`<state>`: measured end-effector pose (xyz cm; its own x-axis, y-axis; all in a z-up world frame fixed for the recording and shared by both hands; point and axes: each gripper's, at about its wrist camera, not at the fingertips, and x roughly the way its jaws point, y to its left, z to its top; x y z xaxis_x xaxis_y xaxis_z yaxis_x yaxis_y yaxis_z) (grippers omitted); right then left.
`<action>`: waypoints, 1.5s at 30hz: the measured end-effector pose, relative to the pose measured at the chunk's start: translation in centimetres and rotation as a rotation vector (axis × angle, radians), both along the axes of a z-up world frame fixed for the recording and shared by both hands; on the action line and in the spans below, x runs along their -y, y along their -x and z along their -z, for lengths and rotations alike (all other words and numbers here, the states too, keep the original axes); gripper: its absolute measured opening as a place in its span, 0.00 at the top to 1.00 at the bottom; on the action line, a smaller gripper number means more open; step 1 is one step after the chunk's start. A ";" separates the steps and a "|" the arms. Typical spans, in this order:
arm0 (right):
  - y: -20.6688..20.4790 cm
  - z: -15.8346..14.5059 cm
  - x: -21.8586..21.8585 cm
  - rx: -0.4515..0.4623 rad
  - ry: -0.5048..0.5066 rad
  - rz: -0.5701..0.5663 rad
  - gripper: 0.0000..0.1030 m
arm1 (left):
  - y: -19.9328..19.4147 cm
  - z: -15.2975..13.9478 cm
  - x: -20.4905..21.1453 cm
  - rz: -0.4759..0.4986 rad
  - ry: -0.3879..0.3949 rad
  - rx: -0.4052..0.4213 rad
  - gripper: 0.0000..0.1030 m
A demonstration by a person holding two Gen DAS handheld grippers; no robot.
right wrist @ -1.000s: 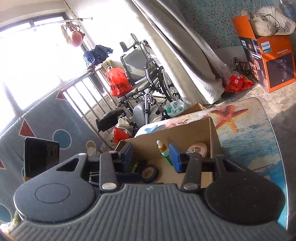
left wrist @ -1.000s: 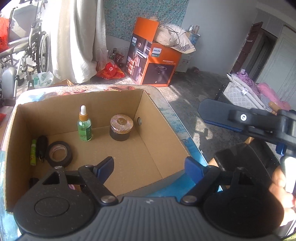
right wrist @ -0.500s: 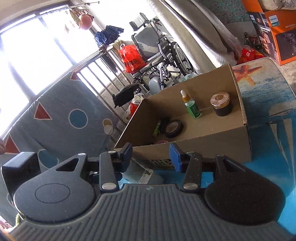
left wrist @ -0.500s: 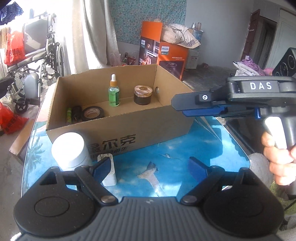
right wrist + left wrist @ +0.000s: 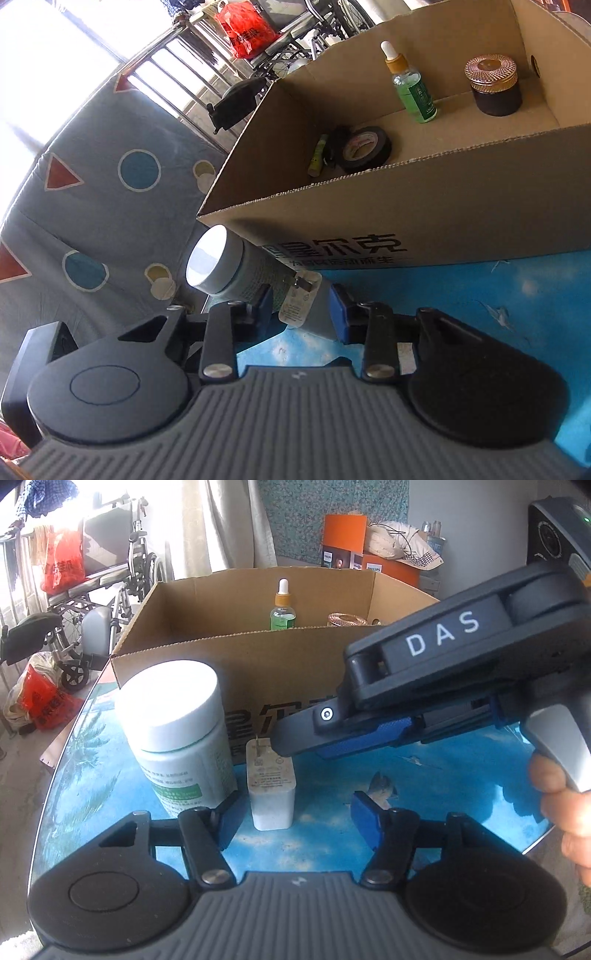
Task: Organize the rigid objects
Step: 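Move the right gripper to the white plug charger on the table, then close the right gripper on the white charger and lift it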
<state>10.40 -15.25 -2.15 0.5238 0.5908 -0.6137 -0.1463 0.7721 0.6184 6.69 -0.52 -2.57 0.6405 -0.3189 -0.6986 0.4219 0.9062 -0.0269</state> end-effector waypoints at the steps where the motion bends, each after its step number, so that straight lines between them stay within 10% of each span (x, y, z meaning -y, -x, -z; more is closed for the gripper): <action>1: -0.3 0.2 -0.3 -0.005 0.003 -0.004 0.70 | -0.2 0.1 -0.1 -0.002 0.002 0.003 0.41; 10: -2.3 1.3 -0.8 -0.015 0.003 -0.001 0.71 | -1.6 0.7 -0.4 -0.039 0.031 0.000 0.69; 28: 3.1 2.1 4.9 -0.089 0.007 0.123 0.73 | 0.6 1.4 4.1 0.180 0.050 -0.032 0.68; 45: 2.9 2.7 5.0 -0.082 0.003 0.150 0.65 | -1.0 2.5 5.5 0.172 -0.010 -0.043 0.67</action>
<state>7.53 -20.29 -4.83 0.5543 0.5078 -0.6595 0.0211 0.7835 0.6211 7.73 -6.02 -5.07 0.5465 -0.4138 -0.7281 0.5695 0.8210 -0.0392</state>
